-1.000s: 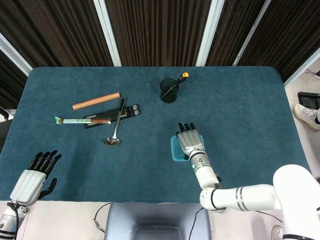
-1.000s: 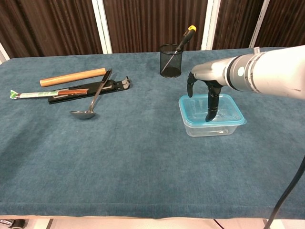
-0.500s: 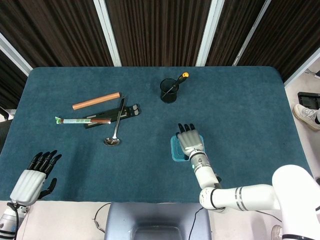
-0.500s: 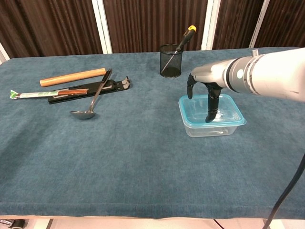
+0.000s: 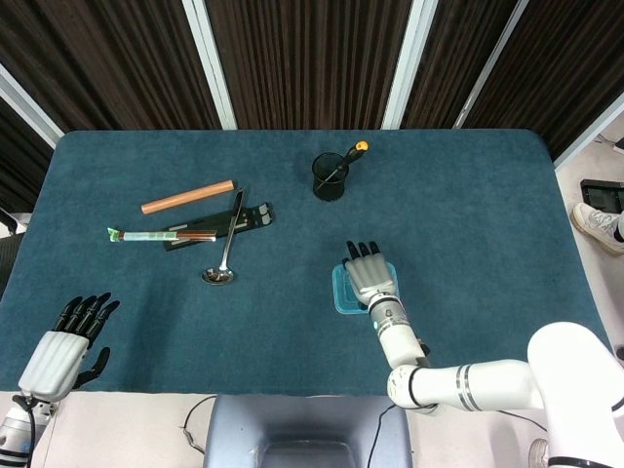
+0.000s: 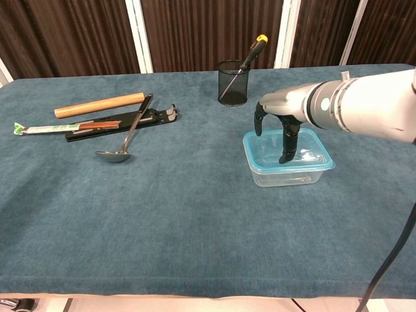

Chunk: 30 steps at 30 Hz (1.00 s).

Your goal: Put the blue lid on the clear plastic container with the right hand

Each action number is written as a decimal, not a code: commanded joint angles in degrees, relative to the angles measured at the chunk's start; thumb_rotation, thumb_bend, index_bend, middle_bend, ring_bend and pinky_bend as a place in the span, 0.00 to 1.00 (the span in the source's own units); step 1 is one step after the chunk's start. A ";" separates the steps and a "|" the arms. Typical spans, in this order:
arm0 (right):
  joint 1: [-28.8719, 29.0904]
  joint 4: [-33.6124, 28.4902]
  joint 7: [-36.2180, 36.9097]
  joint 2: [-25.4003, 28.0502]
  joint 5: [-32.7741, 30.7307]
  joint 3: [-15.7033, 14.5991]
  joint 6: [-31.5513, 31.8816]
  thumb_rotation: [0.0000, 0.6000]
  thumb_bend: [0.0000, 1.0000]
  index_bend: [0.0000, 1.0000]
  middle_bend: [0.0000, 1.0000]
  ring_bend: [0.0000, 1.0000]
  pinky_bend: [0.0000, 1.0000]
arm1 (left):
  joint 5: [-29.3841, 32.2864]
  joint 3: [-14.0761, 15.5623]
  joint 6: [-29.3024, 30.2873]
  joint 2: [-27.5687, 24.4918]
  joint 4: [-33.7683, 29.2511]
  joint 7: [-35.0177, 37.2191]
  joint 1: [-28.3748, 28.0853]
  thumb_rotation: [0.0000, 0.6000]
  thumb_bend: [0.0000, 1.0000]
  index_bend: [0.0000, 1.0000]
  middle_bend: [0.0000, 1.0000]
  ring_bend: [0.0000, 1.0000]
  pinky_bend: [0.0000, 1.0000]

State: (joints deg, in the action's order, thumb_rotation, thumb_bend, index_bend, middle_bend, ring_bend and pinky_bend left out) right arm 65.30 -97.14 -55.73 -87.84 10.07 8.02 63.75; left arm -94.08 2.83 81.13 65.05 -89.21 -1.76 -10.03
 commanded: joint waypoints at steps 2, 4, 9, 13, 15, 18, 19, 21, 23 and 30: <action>-0.05 -0.18 -0.03 0.08 0.09 0.04 0.07 1.00 0.21 0.41 0.08 0.00 0.02 | -0.02 -0.06 -0.06 -0.09 -0.15 0.01 -0.10 1.00 0.50 0.00 0.00 0.00 0.04; -0.09 -0.16 -0.12 0.09 0.08 -0.07 0.02 1.00 0.21 0.41 0.08 0.00 0.02 | -0.01 0.00 -0.05 -0.02 -0.09 -0.07 -0.04 1.00 0.50 0.00 0.00 0.00 0.04; -0.11 0.37 -0.42 -0.08 0.12 -0.31 -0.16 1.00 0.21 0.42 0.08 0.00 0.02 | 0.08 -0.02 -0.21 -0.02 -0.17 -0.22 -0.09 1.00 0.50 0.00 0.00 0.00 0.04; -0.15 0.78 -0.29 -0.13 0.06 -0.17 -0.59 1.00 0.21 0.42 0.08 0.00 0.02 | 0.17 -0.10 -0.51 0.01 -0.17 -0.37 -0.29 1.00 0.50 0.00 0.00 0.00 0.04; -0.13 0.88 -0.27 -0.04 -0.04 -0.08 -0.88 1.00 0.21 0.42 0.08 0.00 0.02 | 0.29 -0.10 -0.61 0.08 -0.15 -0.51 -0.29 1.00 0.50 0.00 0.00 0.00 0.04; -0.07 0.95 -0.38 0.14 -0.21 -0.12 -1.34 1.00 0.21 0.43 0.08 0.00 0.02 | 0.44 -0.15 -0.73 0.18 -0.11 -0.65 -0.32 1.00 0.50 0.00 0.00 0.00 0.04; -0.06 1.00 -0.45 0.13 -0.23 -0.21 -1.39 1.00 0.21 0.43 0.08 0.00 0.02 | 0.46 -0.16 -0.77 0.18 -0.14 -0.67 -0.35 1.00 0.50 0.00 0.00 0.00 0.04; 0.00 1.11 -0.68 0.12 -0.41 -0.38 -1.51 1.00 0.21 0.43 0.08 0.00 0.02 | 0.49 -0.15 -0.82 0.21 -0.16 -0.74 -0.36 1.00 0.50 0.00 0.00 0.00 0.04; 0.03 1.21 -0.74 0.06 -0.49 -0.47 -1.62 1.00 0.21 0.43 0.08 0.00 0.02 | 0.49 -0.15 -0.86 0.21 -0.16 -0.74 -0.39 1.00 0.50 0.00 0.00 0.00 0.04; 0.28 1.68 -0.99 -0.21 -0.93 -0.53 -2.04 1.00 0.21 0.43 0.08 0.00 0.02 | 0.50 -0.18 -0.79 0.18 -0.13 -0.71 -0.39 1.00 0.50 0.00 0.00 0.00 0.04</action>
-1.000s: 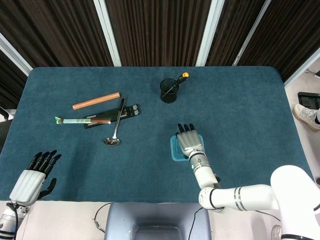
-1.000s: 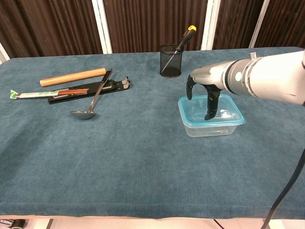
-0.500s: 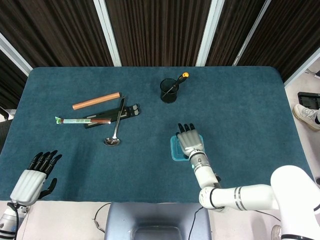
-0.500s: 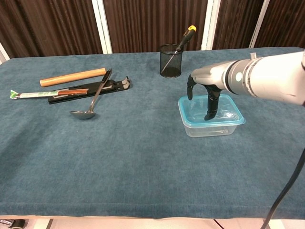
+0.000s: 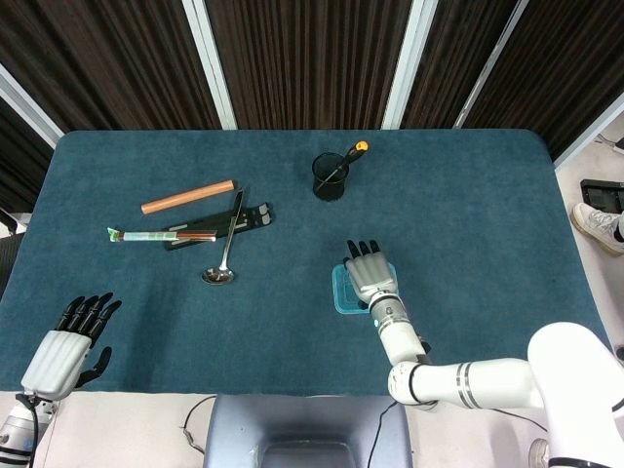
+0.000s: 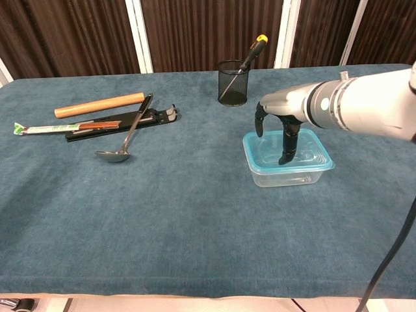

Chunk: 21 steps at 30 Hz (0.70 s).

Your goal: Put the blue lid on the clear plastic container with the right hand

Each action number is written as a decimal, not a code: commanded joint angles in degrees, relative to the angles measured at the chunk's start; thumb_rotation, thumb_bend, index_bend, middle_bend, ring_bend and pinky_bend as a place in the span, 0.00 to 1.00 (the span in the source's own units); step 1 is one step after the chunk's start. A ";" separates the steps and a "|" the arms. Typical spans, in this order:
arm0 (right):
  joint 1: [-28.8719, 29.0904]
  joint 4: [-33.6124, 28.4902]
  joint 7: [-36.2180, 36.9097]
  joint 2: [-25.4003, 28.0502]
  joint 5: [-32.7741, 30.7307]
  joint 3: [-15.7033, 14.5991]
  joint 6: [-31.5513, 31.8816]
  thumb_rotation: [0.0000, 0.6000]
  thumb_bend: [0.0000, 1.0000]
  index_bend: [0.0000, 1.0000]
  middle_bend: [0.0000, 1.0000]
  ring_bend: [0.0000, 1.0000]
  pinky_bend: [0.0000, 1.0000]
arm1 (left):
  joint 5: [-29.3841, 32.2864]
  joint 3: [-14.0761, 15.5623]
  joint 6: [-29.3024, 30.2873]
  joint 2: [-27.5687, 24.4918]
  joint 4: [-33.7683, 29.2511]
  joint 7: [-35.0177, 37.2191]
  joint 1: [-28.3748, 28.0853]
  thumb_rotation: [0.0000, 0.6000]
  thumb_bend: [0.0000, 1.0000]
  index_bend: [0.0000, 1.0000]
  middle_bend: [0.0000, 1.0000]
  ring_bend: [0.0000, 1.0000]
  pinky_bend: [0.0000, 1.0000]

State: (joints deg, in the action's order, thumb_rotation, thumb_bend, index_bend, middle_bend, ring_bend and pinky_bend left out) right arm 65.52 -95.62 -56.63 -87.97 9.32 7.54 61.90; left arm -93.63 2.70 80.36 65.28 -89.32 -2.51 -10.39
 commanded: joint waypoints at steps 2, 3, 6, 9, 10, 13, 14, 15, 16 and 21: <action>0.12 0.39 -0.20 -0.19 -0.21 -0.19 -0.36 1.00 0.21 0.43 0.08 0.00 0.02 | 0.11 -0.07 -0.05 -0.01 0.04 0.01 -0.04 1.00 0.50 0.00 0.00 0.00 0.04; 0.14 0.49 -0.24 -0.24 -0.26 -0.26 -0.46 1.00 0.21 0.43 0.08 0.00 0.02 | 0.16 -0.03 -0.15 0.04 0.09 -0.01 -0.05 1.00 0.50 0.00 0.00 0.00 0.04; 0.16 0.69 -0.19 -0.28 -0.29 -0.33 -0.72 1.00 0.21 0.44 0.08 0.00 0.02 | 0.22 -0.05 -0.24 0.07 0.05 -0.09 -0.09 1.00 0.50 0.00 0.00 0.00 0.04; 0.15 0.83 -0.16 -0.28 -0.26 -0.43 -0.85 1.00 0.21 0.44 0.08 0.00 0.02 | 0.28 -0.08 -0.32 0.09 0.02 -0.14 -0.14 1.00 0.50 0.00 0.00 0.00 0.04; 0.14 0.84 -0.16 -0.28 -0.27 -0.46 -0.87 1.00 0.21 0.44 0.08 0.00 0.02 | 0.29 -0.08 -0.33 0.09 0.03 -0.14 -0.14 1.00 0.50 0.00 0.00 0.00 0.04; 0.12 0.91 -0.12 -0.30 -0.21 -0.52 -0.91 1.00 0.21 0.44 0.08 0.00 0.02 | 0.32 -0.09 -0.37 0.10 0.01 -0.18 -0.16 1.00 0.50 0.00 0.00 0.00 0.04; 0.10 1.00 -0.16 -0.34 -0.19 -0.66 -0.95 1.00 0.21 0.44 0.08 0.00 0.02 | 0.33 -0.10 -0.41 0.11 0.01 -0.19 -0.19 1.00 0.50 0.00 0.00 0.00 0.04; 0.11 1.04 -0.21 -0.35 -0.17 -0.73 -0.94 1.00 0.21 0.44 0.08 0.00 0.02 | 0.33 -0.08 -0.43 0.12 -0.01 -0.25 -0.19 1.00 0.50 0.00 0.00 0.00 0.04; 0.07 1.13 -0.22 -0.44 -0.11 -0.87 -0.94 1.00 0.21 0.44 0.08 0.00 0.02 | 0.28 -0.12 -0.37 0.07 -0.07 -0.20 -0.22 1.00 0.50 0.00 0.00 0.00 0.04; 0.09 1.31 -0.28 -0.72 0.11 -1.04 -0.78 1.00 0.21 0.44 0.08 0.00 0.02 | 0.19 -0.04 -0.17 0.04 -0.02 -0.02 -0.11 1.00 0.50 0.00 0.00 0.00 0.04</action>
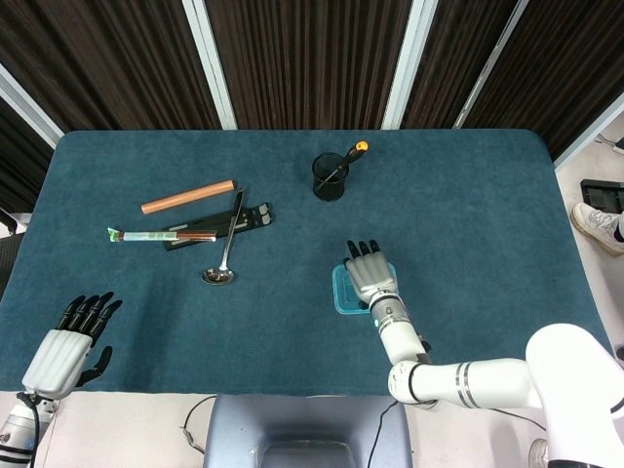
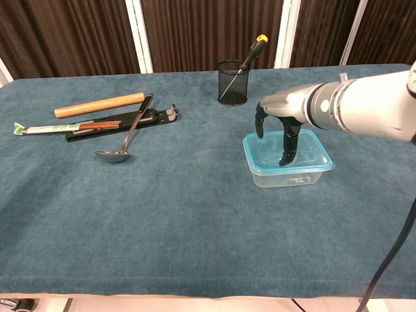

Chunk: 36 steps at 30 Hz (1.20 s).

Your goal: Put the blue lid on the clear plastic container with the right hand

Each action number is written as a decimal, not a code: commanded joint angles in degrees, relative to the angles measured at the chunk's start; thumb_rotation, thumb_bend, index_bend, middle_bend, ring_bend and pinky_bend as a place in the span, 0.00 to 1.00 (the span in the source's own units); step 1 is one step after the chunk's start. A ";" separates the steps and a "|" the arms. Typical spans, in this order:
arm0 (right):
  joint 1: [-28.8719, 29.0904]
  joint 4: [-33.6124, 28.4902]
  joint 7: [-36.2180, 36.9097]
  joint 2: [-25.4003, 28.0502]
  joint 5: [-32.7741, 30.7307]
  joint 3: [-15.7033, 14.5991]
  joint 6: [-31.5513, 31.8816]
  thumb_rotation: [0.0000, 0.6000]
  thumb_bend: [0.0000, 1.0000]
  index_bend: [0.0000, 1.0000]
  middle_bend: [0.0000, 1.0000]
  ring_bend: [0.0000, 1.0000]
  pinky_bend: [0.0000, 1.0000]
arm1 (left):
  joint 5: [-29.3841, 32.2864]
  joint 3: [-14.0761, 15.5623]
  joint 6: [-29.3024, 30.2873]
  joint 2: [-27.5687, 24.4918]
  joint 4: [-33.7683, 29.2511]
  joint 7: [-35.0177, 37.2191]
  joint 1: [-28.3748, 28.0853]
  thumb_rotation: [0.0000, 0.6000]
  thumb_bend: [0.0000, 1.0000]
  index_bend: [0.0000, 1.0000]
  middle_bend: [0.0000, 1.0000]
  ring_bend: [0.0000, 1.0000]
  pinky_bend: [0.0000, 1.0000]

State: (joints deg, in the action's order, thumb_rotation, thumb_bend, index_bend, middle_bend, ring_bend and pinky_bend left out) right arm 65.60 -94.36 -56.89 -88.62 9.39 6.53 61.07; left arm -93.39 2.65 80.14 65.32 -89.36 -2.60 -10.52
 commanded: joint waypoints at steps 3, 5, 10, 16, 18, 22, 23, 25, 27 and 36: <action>0.00 0.19 -0.02 -0.24 0.00 -0.09 0.02 1.00 0.21 0.44 0.08 0.00 0.02 | -0.09 0.04 0.12 -0.02 0.05 0.13 0.05 1.00 0.50 0.00 0.00 0.00 0.04; 0.02 0.36 -0.14 -0.38 -0.09 -0.20 -0.11 1.00 0.21 0.44 0.08 0.00 0.02 | -0.10 0.03 0.17 -0.03 0.07 0.18 0.06 1.00 0.50 0.00 0.00 0.00 0.04; 0.05 0.86 -0.14 -0.62 -0.10 -0.20 -0.34 1.00 0.21 0.44 0.08 0.00 0.02 | -0.05 0.02 0.16 -0.03 0.12 0.17 0.06 1.00 0.50 0.00 0.00 0.00 0.04; 0.02 0.92 -0.09 -0.56 -0.10 -0.21 -0.45 1.00 0.21 0.44 0.08 0.00 0.02 | 0.00 -0.05 0.07 -0.04 0.04 0.09 -0.02 1.00 0.50 0.00 0.00 0.00 0.04; -0.04 0.74 0.14 -0.37 -0.05 -0.04 -0.51 1.00 0.21 0.44 0.08 0.00 0.02 | -0.01 -0.05 0.12 -0.07 0.01 0.09 -0.01 1.00 0.50 0.00 0.00 0.00 0.04; -0.69 -1.41 2.31 1.37 2.00 1.18 -0.16 1.00 0.21 0.44 0.08 0.00 0.02 | -0.07 0.00 0.31 -0.05 0.16 0.31 0.09 1.00 0.50 0.00 0.00 0.00 0.04; -1.09 -2.54 3.41 2.20 2.99 1.68 -0.11 1.00 0.21 0.44 0.08 0.00 0.02 | -0.06 -0.06 0.31 -0.09 0.16 0.38 0.05 1.00 0.50 0.00 0.00 0.00 0.04; -2.36 -5.58 6.18 4.70 5.86 2.58 0.18 1.00 0.21 0.44 0.08 0.00 0.02 | -0.08 -0.04 0.29 -0.12 0.18 0.43 0.04 1.00 0.50 0.00 0.00 0.00 0.04; -3.60 -8.31 8.44 7.19 8.15 3.14 0.57 1.00 0.21 0.42 0.08 0.00 0.02 | -0.15 0.01 0.31 -0.07 0.15 0.35 0.06 1.00 0.50 0.00 0.00 0.00 0.04; -11.96 -20.71 17.07 19.47 25.73 2.22 8.50 1.00 0.21 0.38 0.08 0.00 0.04 | 0.05 -0.03 0.12 0.17 -0.01 -0.50 0.05 1.00 0.50 0.00 0.00 0.00 0.04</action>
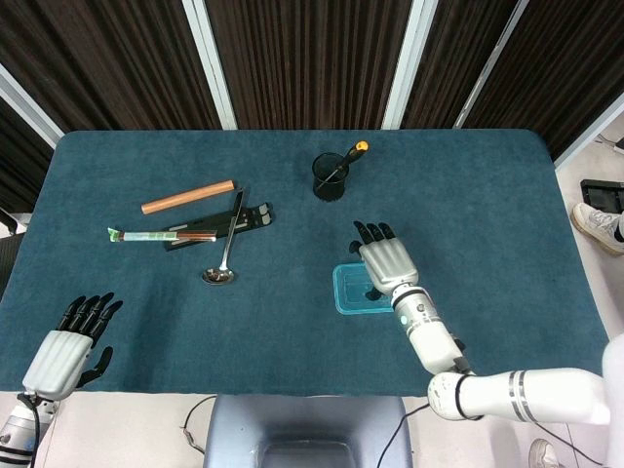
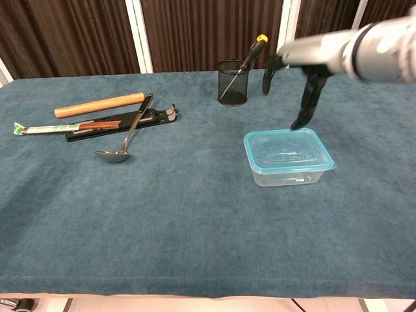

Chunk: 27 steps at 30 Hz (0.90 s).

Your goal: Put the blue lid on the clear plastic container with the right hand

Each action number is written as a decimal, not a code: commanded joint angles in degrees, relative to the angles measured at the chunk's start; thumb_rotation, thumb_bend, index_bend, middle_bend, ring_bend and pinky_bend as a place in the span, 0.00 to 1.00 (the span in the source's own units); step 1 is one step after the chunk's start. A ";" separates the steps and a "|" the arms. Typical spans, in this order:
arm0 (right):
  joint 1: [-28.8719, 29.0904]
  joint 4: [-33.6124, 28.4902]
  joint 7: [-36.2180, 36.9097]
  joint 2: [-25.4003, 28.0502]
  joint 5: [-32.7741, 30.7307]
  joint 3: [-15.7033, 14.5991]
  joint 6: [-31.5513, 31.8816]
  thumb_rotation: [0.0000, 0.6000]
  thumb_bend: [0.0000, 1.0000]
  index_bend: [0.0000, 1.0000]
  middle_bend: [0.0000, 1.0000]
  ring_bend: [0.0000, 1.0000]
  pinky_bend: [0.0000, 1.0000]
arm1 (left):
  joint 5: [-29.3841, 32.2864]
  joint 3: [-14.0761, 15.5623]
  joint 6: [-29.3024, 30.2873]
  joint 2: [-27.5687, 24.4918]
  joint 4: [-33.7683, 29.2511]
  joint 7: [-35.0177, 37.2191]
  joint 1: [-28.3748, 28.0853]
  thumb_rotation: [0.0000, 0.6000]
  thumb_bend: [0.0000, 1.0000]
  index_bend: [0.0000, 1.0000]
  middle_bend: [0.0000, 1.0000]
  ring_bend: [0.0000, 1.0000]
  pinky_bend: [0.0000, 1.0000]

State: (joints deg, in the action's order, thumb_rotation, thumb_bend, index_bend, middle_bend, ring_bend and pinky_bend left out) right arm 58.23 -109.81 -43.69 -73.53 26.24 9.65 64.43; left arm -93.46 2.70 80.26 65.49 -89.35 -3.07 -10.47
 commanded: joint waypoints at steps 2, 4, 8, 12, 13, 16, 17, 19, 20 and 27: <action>-8.29 -7.85 4.85 6.70 16.94 -3.42 10.16 1.00 0.21 0.35 0.08 0.00 0.04 | 0.40 -0.26 0.29 -0.05 -0.04 0.11 0.16 1.00 0.50 0.00 0.00 0.00 0.04; -12.28 -9.52 4.83 8.48 24.86 -6.85 15.57 1.00 0.21 0.32 0.08 0.00 0.04 | 0.63 -0.50 0.85 -0.17 0.01 0.41 0.37 1.00 0.50 0.00 0.00 0.00 0.04; -24.50 -8.59 7.23 11.10 43.09 -17.01 28.71 1.00 0.21 0.22 0.04 0.00 0.02 | 0.92 -1.29 2.89 -0.22 0.46 1.65 1.05 1.00 0.50 0.00 0.00 0.00 0.04; -35.69 -0.17 16.31 10.34 53.97 -23.40 37.86 1.00 0.21 0.16 0.01 0.00 0.00 | -0.25 -1.97 5.96 0.30 1.80 3.22 1.68 1.00 0.50 0.00 0.00 0.00 0.04; -38.68 3.74 19.47 9.25 55.56 -24.15 40.09 1.00 0.21 0.16 0.01 0.00 0.00 | -0.85 -2.04 7.04 0.57 2.30 3.63 1.95 1.00 0.50 0.00 0.00 0.00 0.04; -44.18 12.93 26.45 6.14 56.40 -24.28 42.58 1.00 0.21 0.13 0.00 0.00 0.00 | -1.99 -1.94 8.89 1.02 3.04 3.61 2.56 1.00 0.50 0.00 0.00 0.00 0.03; -45.36 14.92 28.33 5.44 55.91 -24.05 42.46 1.00 0.21 0.12 0.00 0.00 0.00 | -2.20 -1.89 9.22 1.08 3.06 3.34 2.71 1.00 0.50 0.00 0.00 0.00 0.03; -47.61 19.15 32.87 4.06 54.03 -23.02 41.39 1.00 0.21 0.11 0.00 0.00 0.00 | -2.60 -1.76 9.85 1.30 2.93 2.20 3.09 1.00 0.50 0.00 0.00 0.00 0.03; -48.23 20.60 34.81 3.60 53.44 -22.39 40.78 1.00 0.21 0.10 0.00 0.00 0.00 | -2.65 -1.73 9.96 1.38 2.81 1.69 3.20 1.00 0.50 0.00 0.00 0.00 0.03; -49.34 24.14 40.09 4.10 51.91 -18.81 34.99 1.00 0.21 0.09 0.00 0.00 0.00 | -2.79 -1.64 9.91 1.52 2.30 0.31 3.45 1.00 0.50 0.00 0.00 0.00 0.03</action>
State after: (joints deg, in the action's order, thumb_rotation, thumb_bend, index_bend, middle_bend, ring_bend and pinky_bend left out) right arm 9.84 -86.20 -4.44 -69.28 78.44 -10.08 100.61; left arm -96.26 1.07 90.18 67.02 -87.04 -2.75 -7.03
